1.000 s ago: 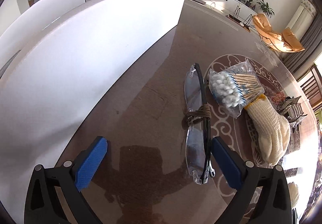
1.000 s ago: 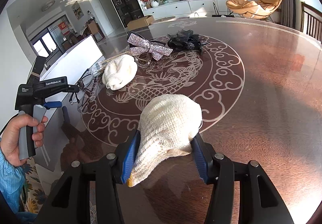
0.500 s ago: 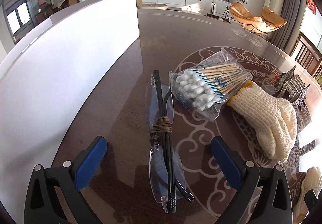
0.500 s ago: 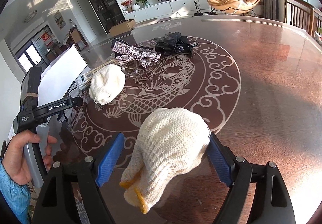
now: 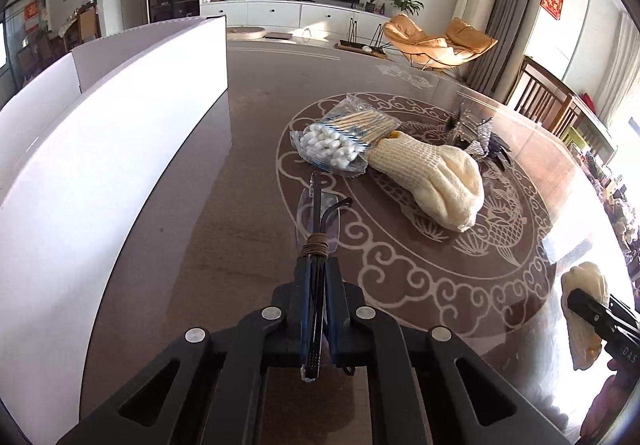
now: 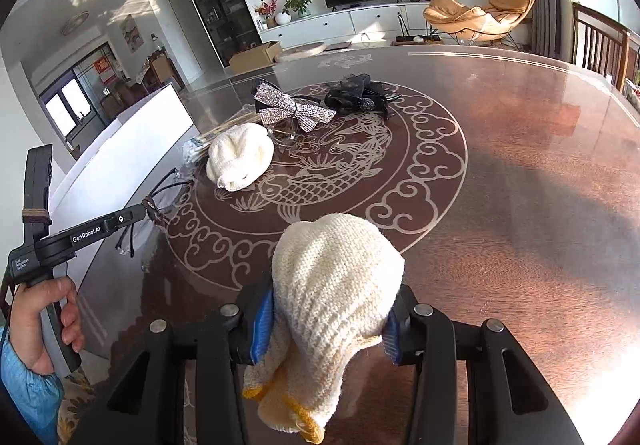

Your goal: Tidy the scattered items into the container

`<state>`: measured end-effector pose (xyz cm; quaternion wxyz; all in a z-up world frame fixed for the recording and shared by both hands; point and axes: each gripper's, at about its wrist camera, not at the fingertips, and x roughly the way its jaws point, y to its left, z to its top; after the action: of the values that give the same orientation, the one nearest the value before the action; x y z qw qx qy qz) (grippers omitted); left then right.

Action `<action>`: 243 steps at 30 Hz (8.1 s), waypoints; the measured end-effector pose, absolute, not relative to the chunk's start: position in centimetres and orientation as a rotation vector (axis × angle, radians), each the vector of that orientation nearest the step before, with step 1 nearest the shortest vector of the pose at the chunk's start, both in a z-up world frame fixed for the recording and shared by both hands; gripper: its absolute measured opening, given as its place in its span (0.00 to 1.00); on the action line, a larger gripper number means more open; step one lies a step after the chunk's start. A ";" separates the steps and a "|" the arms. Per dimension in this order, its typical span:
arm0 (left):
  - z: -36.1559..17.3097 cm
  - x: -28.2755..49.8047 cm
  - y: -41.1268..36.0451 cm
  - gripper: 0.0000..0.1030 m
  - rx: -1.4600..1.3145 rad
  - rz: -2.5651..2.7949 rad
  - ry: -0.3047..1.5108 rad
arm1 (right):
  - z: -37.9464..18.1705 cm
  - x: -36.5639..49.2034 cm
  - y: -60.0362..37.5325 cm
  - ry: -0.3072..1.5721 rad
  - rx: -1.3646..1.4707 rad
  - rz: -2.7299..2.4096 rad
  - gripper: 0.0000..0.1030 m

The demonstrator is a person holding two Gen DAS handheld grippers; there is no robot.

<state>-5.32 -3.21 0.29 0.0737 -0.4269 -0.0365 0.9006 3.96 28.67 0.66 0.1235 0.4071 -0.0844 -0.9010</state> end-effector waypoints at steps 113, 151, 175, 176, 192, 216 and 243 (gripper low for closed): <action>12.4 -3.5 -11.6 0.93 -1.017 2.635 -0.409 | 4.8 -1.3 12.7 0.260 0.956 -2.568 0.72; -3.6 -3.1 7.4 0.99 -1.236 2.498 0.020 | -2.3 3.8 29.7 0.067 1.356 -2.741 0.79; -3.8 -2.7 9.0 1.00 -1.276 2.540 0.201 | -2.1 3.8 29.7 0.053 1.356 -2.731 0.82; -3.8 -2.7 9.0 1.00 -1.276 2.540 0.201 | -2.1 3.8 29.7 0.056 1.357 -2.731 0.82; -3.8 -2.8 9.0 1.00 -1.276 2.540 0.201 | -2.2 3.7 29.6 0.065 1.360 -2.733 0.82; -3.8 -2.9 9.0 1.00 -1.283 2.543 0.202 | -2.2 3.7 29.6 0.066 1.361 -2.734 0.82; -1.7 -13.2 4.0 0.48 -1.296 2.576 -0.049 | -2.2 3.7 29.6 0.066 1.360 -2.734 0.82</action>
<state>-13.20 3.96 -1.70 0.1284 -0.4458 -0.0168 0.8857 3.66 29.64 -2.17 0.0438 0.4449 0.0215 -0.8942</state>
